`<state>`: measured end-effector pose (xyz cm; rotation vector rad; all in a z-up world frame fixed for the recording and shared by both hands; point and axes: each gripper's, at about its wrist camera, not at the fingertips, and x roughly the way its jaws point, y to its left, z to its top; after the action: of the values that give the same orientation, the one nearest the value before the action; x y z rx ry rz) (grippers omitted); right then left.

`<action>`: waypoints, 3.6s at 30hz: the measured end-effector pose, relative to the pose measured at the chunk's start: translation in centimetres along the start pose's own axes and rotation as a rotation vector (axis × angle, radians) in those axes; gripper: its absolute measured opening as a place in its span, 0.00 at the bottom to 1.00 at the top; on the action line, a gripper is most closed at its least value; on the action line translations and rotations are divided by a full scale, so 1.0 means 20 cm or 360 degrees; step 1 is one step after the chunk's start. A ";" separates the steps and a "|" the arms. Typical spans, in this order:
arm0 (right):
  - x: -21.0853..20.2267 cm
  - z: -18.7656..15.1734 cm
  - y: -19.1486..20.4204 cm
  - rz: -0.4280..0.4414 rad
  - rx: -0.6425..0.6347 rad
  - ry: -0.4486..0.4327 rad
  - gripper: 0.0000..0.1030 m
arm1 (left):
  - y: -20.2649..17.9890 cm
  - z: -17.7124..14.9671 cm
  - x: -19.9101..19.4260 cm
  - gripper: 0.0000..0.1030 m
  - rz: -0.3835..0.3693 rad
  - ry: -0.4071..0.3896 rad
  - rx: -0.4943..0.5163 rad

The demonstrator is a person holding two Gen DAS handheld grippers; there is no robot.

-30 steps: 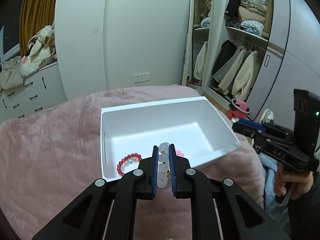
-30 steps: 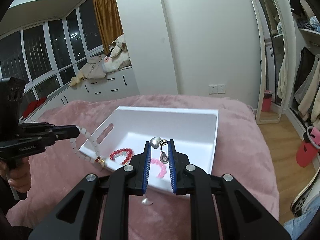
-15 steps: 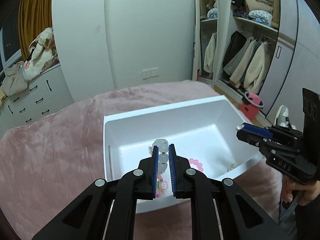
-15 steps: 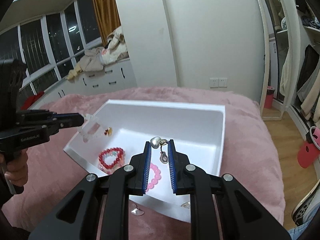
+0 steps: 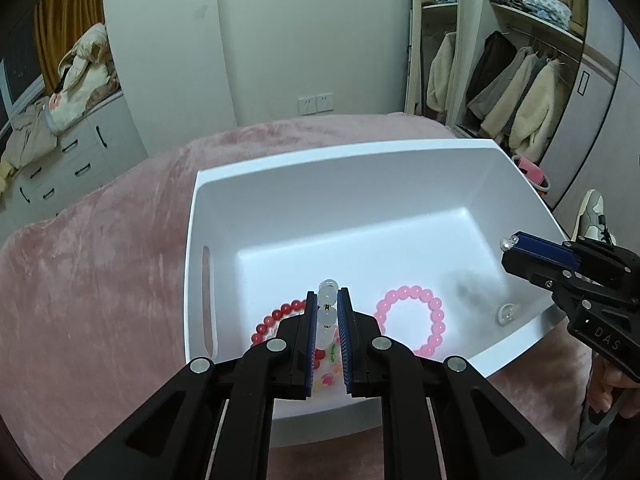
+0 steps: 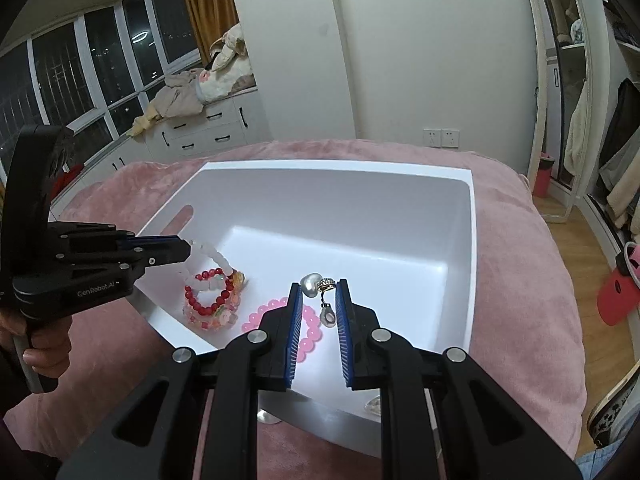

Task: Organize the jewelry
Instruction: 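Lower both items into the bin and open both tools, then grasp the silver starburst brooch with left tool while right tool grasps silver shell pendant, then carry the brooch and shell pendant over the white bin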

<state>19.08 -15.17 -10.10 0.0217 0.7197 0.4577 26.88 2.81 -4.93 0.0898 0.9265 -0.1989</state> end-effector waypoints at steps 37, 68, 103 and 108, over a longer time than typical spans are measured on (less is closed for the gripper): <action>-0.48 -0.18 0.30 -0.0109 -0.0182 -0.0173 0.95 | -0.12 -0.48 -0.62 0.84 -0.0070 -0.0204 0.0139; 0.16 -0.49 0.26 -0.0109 -0.0188 0.0265 0.60 | -0.12 -0.94 -0.14 0.46 -0.0240 0.0203 0.0109; -0.30 -0.33 0.27 0.0051 -0.0122 -0.0045 0.22 | -0.07 -0.67 -0.49 0.24 -0.0177 -0.0133 0.0081; -0.35 -0.28 0.28 0.0018 -0.0122 -0.0111 0.22 | -0.05 -0.60 -0.50 0.24 -0.0170 -0.0186 0.0048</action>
<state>8.61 -13.78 -8.90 -0.0301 0.6335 0.4928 11.38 5.00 -4.09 0.0557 0.8124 -0.3138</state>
